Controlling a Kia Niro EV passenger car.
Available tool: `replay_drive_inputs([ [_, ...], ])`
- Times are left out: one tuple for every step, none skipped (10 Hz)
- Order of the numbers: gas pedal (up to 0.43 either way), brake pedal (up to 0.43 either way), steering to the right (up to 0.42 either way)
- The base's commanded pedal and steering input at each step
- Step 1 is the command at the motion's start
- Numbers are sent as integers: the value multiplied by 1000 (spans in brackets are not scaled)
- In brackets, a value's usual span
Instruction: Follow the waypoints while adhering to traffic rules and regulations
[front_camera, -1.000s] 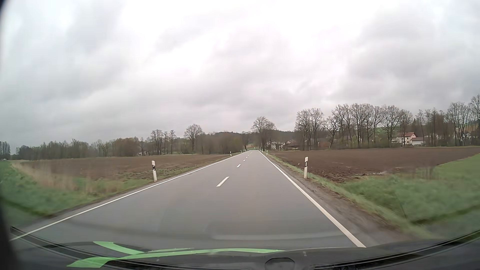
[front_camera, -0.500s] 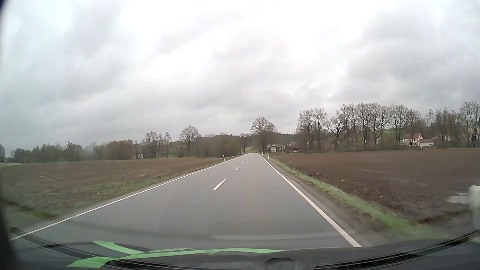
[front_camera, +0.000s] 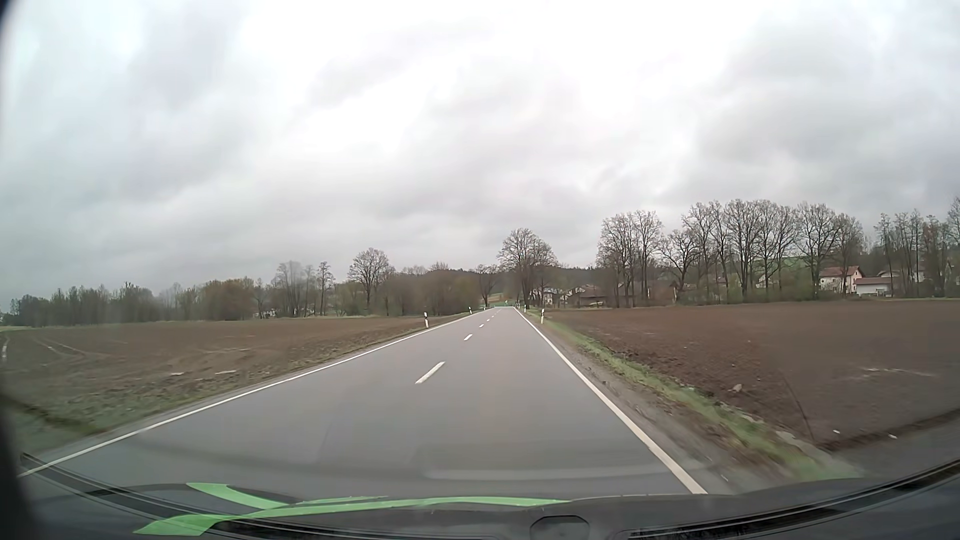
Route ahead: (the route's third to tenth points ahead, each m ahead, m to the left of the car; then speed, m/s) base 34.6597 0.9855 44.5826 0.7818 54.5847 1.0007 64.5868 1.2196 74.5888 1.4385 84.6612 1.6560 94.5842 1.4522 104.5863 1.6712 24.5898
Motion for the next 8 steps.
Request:
replay_drive_inputs([
  [138, 0, 0],
  [150, 0, -1],
  [150, 0, -2],
  [150, 0, -5],
  [138, 0, -4],
  [138, 0, -5],
  [138, 0, -5],
  [138, 0, -5],
])
